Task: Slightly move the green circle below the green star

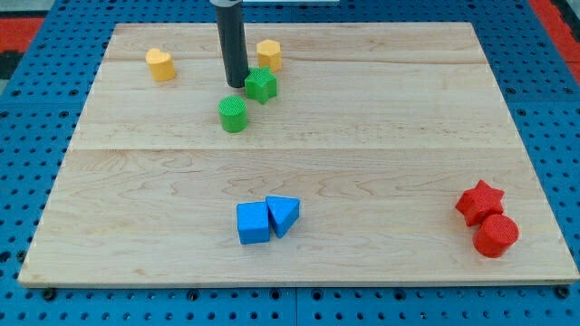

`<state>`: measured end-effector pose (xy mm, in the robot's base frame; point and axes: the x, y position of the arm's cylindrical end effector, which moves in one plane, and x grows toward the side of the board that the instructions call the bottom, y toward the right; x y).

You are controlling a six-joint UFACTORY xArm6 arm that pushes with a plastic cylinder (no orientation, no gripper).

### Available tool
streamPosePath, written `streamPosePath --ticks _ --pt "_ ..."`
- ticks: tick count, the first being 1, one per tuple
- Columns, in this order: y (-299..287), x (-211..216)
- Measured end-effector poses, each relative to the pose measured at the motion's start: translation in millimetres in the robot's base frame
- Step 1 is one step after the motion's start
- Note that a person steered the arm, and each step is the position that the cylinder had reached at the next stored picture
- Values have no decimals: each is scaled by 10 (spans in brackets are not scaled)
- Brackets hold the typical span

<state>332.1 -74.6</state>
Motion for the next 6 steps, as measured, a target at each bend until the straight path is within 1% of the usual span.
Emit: streamPosePath --ticks 2,3,4,5,6 --pt "-448 240" --pt "-187 502" --pt "-27 584" --pt "-819 561" --pt "-1753 353"
